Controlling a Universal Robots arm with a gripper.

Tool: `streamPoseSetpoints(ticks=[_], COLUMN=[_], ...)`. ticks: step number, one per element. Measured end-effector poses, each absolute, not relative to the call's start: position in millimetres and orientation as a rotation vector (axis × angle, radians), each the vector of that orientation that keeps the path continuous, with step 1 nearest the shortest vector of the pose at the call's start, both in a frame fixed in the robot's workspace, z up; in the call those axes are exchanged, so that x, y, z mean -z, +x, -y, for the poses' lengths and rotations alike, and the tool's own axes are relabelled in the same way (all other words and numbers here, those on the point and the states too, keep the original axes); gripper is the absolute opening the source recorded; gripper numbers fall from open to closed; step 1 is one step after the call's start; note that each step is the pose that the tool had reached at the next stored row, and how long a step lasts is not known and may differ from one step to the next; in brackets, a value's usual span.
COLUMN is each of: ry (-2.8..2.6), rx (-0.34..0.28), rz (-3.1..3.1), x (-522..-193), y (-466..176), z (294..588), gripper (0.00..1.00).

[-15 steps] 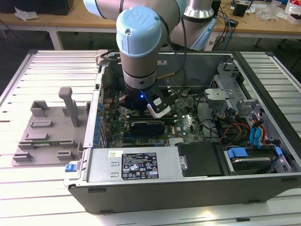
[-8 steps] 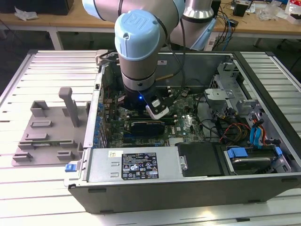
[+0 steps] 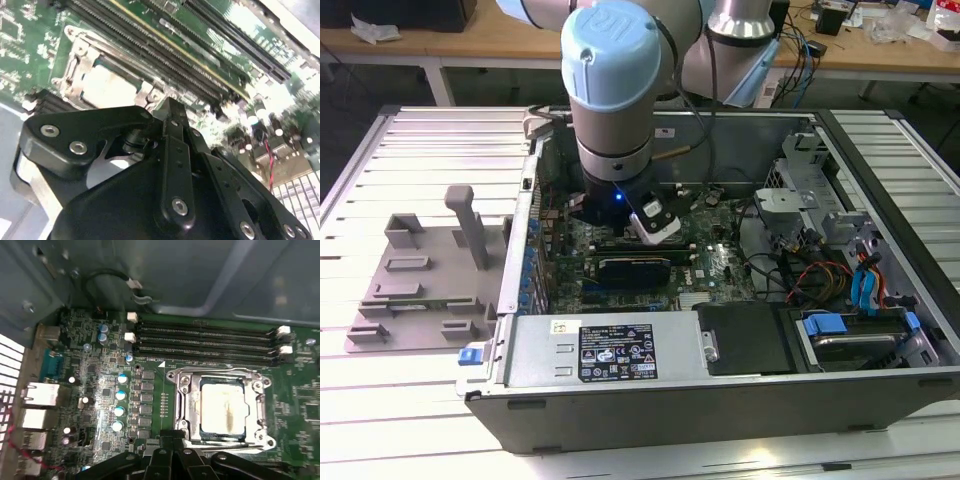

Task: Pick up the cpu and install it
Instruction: 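Install the second cpu locking lever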

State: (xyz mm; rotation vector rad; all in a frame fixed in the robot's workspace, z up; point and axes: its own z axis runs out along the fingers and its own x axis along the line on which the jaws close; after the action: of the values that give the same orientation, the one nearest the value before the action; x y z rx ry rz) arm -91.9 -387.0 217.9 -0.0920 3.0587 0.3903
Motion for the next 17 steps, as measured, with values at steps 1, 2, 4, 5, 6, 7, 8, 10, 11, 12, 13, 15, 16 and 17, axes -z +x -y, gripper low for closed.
streamPoseSetpoints(ticks=[1, 2, 4, 5, 6, 7, 8, 10, 11, 12, 13, 15, 16, 17], ry=[-0.092, -0.092, -0.092, -0.091, -0.09, -0.09, -0.09, -0.09, -0.09, -0.091, -0.091, -0.092, -0.092, -0.093], rx=[-0.387, -0.37, -0.268, -0.254, -0.252, -0.251, -0.249, -0.243, -0.237, -0.231, -0.218, -0.194, -0.183, -0.156], rz=[-3.059, -3.061, -3.074, -3.075, -3.076, -3.076, -3.076, -3.076, -3.077, -3.078, -3.079, -3.081, -3.082, -3.084], x=[-225, -228, -230, -230, -230, -230, -230, -230, -230, -230, -230, -230, -230, -230], y=[-92, -92, -91, -87, -81, -72, -65, -60, -57, -56, -53, -50, -50, -48], z=[387, 386, 384, 381, 379, 377, 375, 372, 370, 368, 364, 356, 354, 349], gripper=[0.11, 0.11, 0.11, 0.11, 0.11, 0.11, 0.11, 0.11, 0.11, 0.11, 0.11, 0.11, 0.11, 0.11])
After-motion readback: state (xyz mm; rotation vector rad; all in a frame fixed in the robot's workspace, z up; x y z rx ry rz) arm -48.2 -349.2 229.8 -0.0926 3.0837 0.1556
